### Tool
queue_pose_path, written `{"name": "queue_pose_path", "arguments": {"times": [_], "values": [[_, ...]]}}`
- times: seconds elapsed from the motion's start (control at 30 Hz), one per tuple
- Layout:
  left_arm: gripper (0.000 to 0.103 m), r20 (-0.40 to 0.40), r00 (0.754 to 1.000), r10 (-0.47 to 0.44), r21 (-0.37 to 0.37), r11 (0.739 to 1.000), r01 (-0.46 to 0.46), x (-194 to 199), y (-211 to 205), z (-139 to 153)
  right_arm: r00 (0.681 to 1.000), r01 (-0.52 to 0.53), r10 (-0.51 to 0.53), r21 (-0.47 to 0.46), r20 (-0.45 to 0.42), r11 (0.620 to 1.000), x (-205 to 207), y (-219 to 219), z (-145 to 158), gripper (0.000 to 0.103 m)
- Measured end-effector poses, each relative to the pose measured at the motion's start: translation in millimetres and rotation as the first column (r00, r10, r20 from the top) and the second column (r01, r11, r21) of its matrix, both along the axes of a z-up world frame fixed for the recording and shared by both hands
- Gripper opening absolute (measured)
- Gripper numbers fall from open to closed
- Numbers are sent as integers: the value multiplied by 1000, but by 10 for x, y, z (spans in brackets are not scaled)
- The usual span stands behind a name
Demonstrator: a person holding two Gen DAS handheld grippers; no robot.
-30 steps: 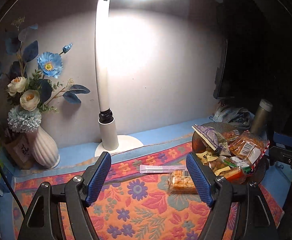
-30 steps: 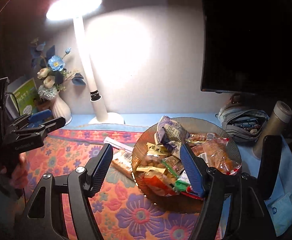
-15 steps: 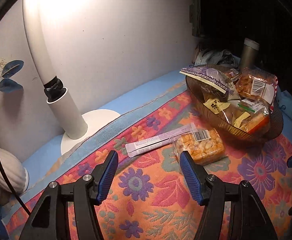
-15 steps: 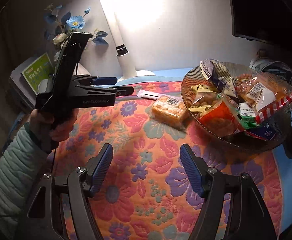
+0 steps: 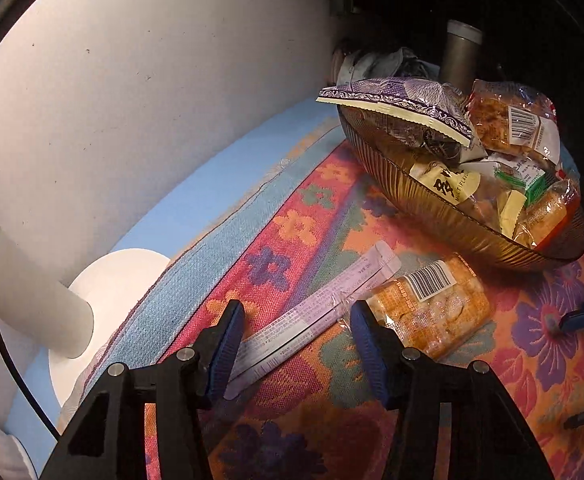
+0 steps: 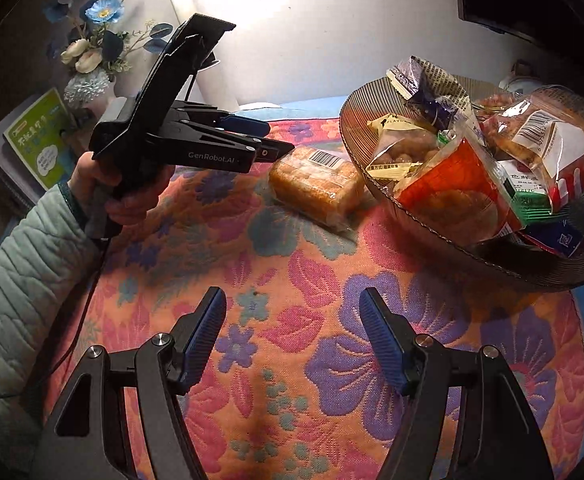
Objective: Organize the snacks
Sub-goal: 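Withdraw both tools toward the pink stick pack and square cake pack, then grasp the pink stick pack with the left tool while the right grasps the square cake pack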
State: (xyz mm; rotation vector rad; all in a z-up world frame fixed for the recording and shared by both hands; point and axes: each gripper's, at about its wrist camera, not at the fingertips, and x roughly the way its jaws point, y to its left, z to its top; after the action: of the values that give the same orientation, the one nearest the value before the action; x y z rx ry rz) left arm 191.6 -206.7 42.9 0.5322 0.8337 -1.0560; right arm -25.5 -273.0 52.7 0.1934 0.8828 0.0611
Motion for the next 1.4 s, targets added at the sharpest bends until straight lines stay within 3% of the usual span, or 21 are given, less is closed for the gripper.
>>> {"name": "queue_pose_path", "arguments": {"times": [0.03,0.2,0.37,0.73,0.87,1.0,1.1,1.2,1.3,1.4], "values": [[41,-19,1000,-10,5,1000,10,33,-15,-32,1000,-1,1,2,-2,1000,11,-3,-7,69],[38,-42,999,-27,5,1000,27,40,9,-134,1000,0,0,2,3,1000,38,-7,-22,69],[23,-32,998,-61,36,997,62,-161,163,-175,999,34,-34,20,24,999,85,-40,-33,69],[19,22,1000,-1,78,997,-1,-591,635,-150,984,177,-177,0,-5,984,530,-104,-239,69],[20,3,999,46,66,997,-46,-694,982,-131,991,136,-137,-49,-10,989,687,11,-267,68],[19,17,989,146,73,986,-147,-799,1354,-129,998,68,-68,-41,6,997,785,181,-242,69],[19,2,972,235,57,970,-235,-830,1636,-134,997,-74,74,12,18,997,821,414,-205,69],[19,-17,950,312,45,949,-311,-843,1797,-138,972,-232,230,59,49,971,734,660,-126,68],[19,-14,937,349,30,937,-348,-868,1851,-168,972,-229,227,14,60,973,570,693,-45,68],[20,-15,931,365,4,931,-365,-876,1854,-196,993,-110,109,15,50,994,504,506,-48,68]]}}
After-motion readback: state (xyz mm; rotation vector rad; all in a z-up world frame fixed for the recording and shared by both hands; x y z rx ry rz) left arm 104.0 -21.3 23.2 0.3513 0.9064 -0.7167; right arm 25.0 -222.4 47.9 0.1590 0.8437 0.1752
